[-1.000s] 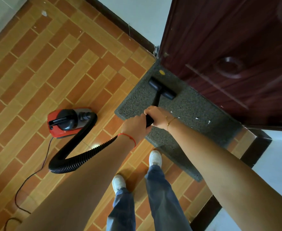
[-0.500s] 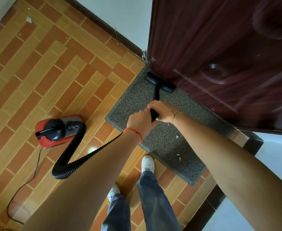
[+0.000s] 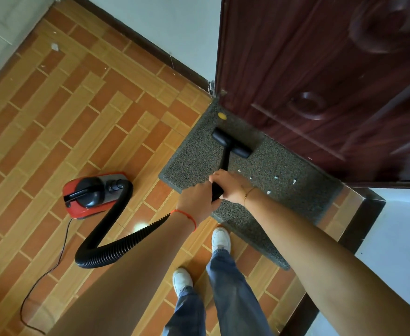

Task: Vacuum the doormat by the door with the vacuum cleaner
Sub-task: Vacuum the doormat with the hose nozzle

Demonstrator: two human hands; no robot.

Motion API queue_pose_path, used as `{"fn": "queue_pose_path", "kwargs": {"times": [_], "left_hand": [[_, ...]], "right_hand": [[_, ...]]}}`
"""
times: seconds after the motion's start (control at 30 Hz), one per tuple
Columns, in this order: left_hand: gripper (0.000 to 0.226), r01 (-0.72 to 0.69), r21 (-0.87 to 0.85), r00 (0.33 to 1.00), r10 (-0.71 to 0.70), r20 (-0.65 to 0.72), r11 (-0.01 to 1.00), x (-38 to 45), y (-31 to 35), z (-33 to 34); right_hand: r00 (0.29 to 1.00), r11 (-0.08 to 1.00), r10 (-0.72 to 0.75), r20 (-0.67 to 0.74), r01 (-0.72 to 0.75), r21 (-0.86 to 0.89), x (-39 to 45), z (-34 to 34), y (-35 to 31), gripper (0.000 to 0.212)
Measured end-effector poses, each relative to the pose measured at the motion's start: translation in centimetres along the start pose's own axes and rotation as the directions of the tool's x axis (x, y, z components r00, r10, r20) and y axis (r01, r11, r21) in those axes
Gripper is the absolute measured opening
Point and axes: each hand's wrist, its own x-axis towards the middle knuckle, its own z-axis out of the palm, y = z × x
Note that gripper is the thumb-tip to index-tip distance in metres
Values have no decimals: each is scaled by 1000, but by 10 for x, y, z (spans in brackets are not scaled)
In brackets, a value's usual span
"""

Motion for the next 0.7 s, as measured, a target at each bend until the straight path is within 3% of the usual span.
{"fn": "queue_pose_path", "kwargs": {"times": [0.7], "left_hand": [[36,-122,161,990,110,83,979,-166,-66,87]], "right_hand": [[997,988,67,-38,-61,144,-76,145,-139,11]]}}
